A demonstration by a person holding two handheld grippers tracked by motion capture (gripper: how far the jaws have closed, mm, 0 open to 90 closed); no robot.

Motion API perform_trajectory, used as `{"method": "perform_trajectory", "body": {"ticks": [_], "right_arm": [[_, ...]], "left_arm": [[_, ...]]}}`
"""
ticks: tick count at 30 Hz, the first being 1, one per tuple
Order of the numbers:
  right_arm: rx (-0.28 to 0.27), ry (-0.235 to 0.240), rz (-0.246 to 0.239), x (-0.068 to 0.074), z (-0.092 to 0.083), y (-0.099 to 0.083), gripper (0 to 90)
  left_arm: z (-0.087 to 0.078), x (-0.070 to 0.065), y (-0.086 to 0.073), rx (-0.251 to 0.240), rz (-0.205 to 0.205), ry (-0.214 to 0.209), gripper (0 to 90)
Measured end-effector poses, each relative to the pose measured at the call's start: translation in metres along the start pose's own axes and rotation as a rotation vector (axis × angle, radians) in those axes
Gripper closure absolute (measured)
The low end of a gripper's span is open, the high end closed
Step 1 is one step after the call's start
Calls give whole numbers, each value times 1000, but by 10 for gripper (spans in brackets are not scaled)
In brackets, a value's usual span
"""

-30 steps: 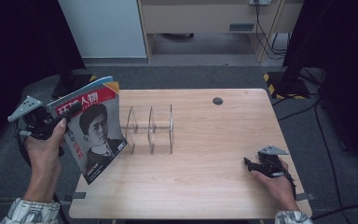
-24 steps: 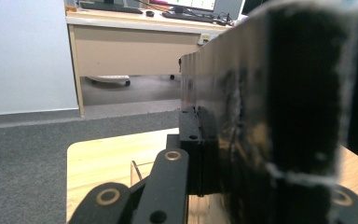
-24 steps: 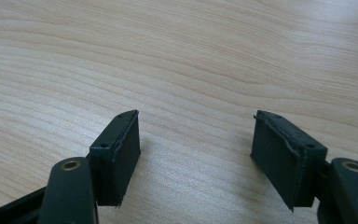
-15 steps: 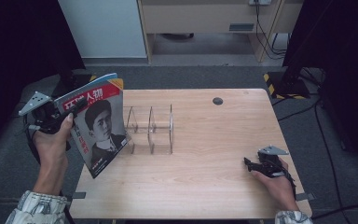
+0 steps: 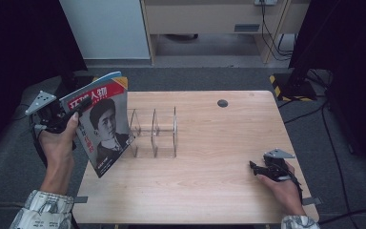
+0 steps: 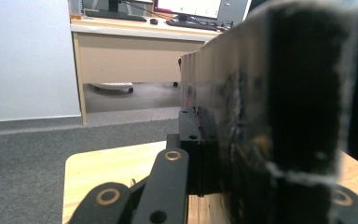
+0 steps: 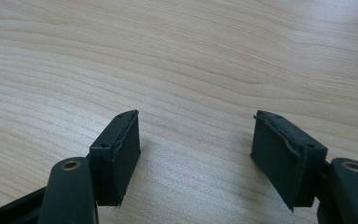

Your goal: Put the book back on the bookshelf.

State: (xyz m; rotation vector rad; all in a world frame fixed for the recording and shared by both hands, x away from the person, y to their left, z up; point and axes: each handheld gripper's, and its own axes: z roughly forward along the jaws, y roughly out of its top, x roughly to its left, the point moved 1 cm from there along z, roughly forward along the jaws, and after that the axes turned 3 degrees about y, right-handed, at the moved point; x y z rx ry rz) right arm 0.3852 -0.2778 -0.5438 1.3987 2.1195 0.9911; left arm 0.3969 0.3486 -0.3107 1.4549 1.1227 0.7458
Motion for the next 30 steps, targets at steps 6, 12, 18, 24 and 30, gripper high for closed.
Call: {"method": "perform_trajectory", "body": {"ticks": [6, 12, 18, 24, 30], "right_arm": [[0, 0, 0, 0, 0, 0, 324], [0, 0, 0, 0, 0, 0, 325], [0, 0, 0, 0, 0, 0, 324], [0, 0, 0, 0, 0, 0, 325], [0, 0, 0, 0, 0, 0, 325]], "left_arm": [[2, 0, -2, -23, 0, 4, 867], [3, -2, -5, -39, 4, 6, 867], [5, -4, -7, -53, 19, 12, 867], [6, -6, -10, -48, 36, 25, 867], [8, -7, -10, -61, 57, 47, 867]]}}
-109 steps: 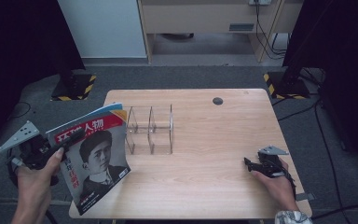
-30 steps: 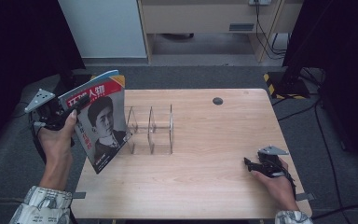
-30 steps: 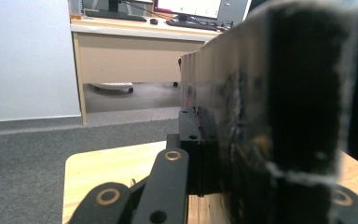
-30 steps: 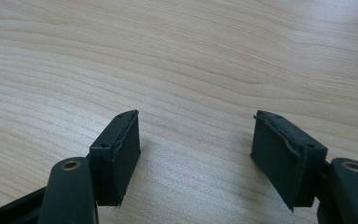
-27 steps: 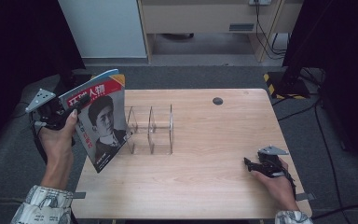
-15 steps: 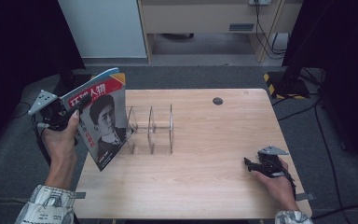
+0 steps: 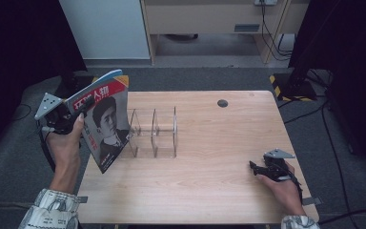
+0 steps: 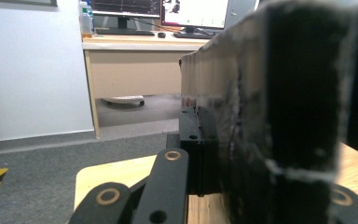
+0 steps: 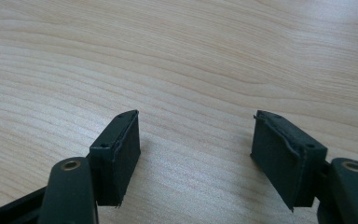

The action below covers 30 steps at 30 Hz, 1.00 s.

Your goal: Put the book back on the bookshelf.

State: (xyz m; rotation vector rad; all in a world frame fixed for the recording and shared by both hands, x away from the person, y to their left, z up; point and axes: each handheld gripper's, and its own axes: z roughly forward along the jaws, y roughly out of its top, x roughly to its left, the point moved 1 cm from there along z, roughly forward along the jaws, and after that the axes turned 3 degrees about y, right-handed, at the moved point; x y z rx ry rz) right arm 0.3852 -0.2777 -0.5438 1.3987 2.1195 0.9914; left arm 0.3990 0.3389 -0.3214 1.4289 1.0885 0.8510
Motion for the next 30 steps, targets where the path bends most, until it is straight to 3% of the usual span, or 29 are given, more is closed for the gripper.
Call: {"method": "perform_trajectory", "body": {"ticks": [10, 14, 20, 30], "right_arm": [[-1, 0, 1, 0, 0, 0, 325], [-1, -2, 3, 0, 0, 0, 325], [-1, -2, 1, 1, 0, 0, 325], [-1, -2, 2, 1, 0, 0, 326]], "left_arm": [[-2, 1, -17, -69, -5, 15, 867], [-2, 0, -23, -79, 14, 19, 867], [-1, -1, -33, -101, -15, 3, 867], [0, -4, -40, -120, -19, 1, 867]]}}
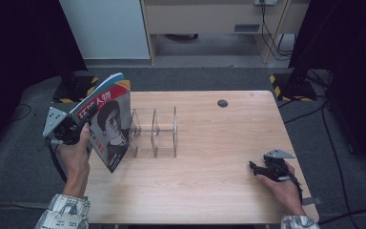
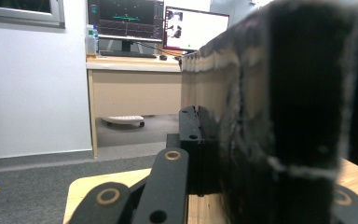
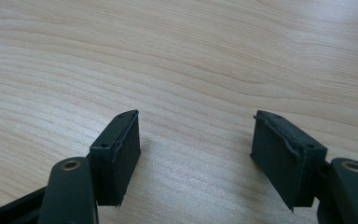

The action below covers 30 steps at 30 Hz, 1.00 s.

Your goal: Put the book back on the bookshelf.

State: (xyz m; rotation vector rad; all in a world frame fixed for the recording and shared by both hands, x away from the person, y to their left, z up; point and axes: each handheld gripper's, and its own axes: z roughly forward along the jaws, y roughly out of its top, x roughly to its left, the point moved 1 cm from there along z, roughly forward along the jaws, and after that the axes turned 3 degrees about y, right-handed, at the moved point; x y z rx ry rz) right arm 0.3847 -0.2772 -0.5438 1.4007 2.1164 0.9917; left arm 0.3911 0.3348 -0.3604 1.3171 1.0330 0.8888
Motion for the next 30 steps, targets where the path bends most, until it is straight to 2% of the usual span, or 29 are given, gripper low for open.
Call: {"method": "perform_trajectory", "body": {"ticks": [10, 18, 30], "right_arm": [[1, 2, -1, 0, 0, 0, 325], [2, 3, -3, 0, 0, 0, 325], [2, 7, 4, 1, -1, -1, 324]], "left_arm": [[0, -1, -8, -6, -4, 0, 867], [2, 0, -13, -18, -23, 1, 867], [5, -4, -18, -19, -15, 1, 867]]}}
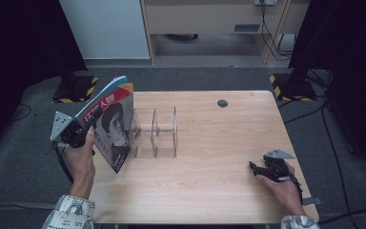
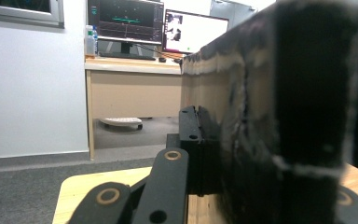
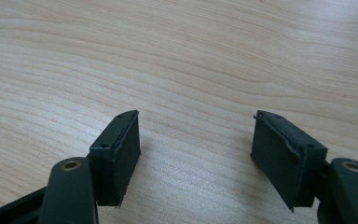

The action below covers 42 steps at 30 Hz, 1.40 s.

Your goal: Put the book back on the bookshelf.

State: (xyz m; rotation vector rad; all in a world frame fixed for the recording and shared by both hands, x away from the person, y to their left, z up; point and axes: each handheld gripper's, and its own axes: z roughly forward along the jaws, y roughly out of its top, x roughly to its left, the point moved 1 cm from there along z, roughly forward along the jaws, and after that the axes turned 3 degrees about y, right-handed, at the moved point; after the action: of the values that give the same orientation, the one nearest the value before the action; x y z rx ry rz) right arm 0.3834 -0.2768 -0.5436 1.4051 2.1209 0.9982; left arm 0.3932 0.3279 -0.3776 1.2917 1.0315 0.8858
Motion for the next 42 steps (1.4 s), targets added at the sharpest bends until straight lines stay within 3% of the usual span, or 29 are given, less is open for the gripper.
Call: {"method": "perform_trajectory", "body": {"ticks": [9, 21, 42], "right_arm": [[-1, 0, -5, 0, 0, 0, 323], [-1, 2, -5, 0, 0, 0, 322], [-1, 7, -16, 0, 0, -1, 320]], "left_arm": [[-2, 6, 0, -10, -19, 11, 867], [0, 3, -5, 7, -10, 8, 866], [-1, 7, -10, -7, -23, 9, 866]]}}
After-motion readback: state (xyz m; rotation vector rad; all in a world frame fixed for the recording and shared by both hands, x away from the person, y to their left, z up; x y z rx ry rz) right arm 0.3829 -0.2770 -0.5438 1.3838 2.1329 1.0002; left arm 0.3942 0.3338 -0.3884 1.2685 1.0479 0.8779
